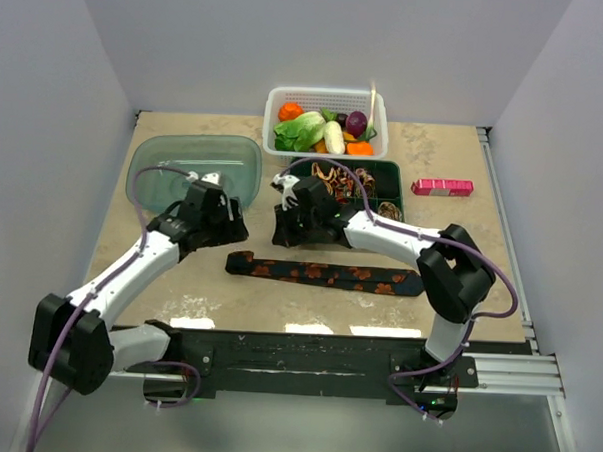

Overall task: Roll the ties
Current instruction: Roll the tie at the center of the board.

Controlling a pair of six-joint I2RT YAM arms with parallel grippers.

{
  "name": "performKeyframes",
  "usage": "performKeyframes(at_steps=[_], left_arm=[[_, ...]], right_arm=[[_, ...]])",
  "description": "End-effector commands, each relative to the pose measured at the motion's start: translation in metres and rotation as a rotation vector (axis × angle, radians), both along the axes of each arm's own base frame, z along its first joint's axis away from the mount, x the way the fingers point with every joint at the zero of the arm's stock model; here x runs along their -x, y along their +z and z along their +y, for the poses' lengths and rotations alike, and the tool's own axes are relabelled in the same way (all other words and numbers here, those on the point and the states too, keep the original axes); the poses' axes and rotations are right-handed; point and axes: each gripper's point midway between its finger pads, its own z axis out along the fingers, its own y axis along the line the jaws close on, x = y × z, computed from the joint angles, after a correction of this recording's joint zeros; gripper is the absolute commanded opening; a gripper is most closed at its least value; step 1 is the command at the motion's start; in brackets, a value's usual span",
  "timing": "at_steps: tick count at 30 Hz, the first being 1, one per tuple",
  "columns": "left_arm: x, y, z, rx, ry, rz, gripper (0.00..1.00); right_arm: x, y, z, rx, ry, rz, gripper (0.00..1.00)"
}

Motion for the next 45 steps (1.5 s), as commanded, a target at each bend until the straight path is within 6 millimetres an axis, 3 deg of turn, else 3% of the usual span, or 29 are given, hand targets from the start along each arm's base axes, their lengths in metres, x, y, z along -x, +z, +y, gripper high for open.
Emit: performKeyframes(at_steps=[1, 3, 6, 8, 12, 21, 31, 40, 45], left_arm=[[-0.009, 0.024, 0.01, 0.16, -0.006, -0.094, 0.78], [-0.01, 0.03, 0.016, 0.219, 0.003, -0.124, 0.81], [-0.001, 0.018, 0.027, 0.348, 0.007, -0.105, 0.83], [0.001, 0.019, 0.029, 0.435, -0.011, -0.115, 0.84], [0.013, -0.001, 0.034, 0.564, 0.007, -0.075, 0.84], [0.023, -0.027, 0.033, 0.627, 0.054, -0.04, 0.84], [0.021, -0.04, 0.042, 0.581, 0.121, -0.045, 0.81], [0.025, -0.059, 0.024, 0.537, 0.075, -0.008, 0.78], [0.028, -0.069, 0.012, 0.539, 0.044, 0.015, 0.68]], right_arm=[[0.015, 0.038, 0.045, -0.098, 0.117, -0.078, 0.0], [0.024, 0.043, 0.061, -0.116, 0.157, -0.084, 0.0], [0.033, 0.04, 0.078, -0.126, 0.198, -0.074, 0.0], [0.034, 0.033, 0.084, -0.121, 0.209, -0.063, 0.0], [0.034, 0.017, 0.089, -0.101, 0.213, -0.048, 0.0], [0.034, -0.008, 0.077, -0.04, 0.189, -0.042, 0.0], [0.04, -0.044, 0.061, 0.027, 0.175, -0.011, 0.0], [0.043, -0.067, 0.053, 0.069, 0.167, 0.009, 0.0], [0.043, -0.07, 0.051, 0.078, 0.16, 0.01, 0.0]])
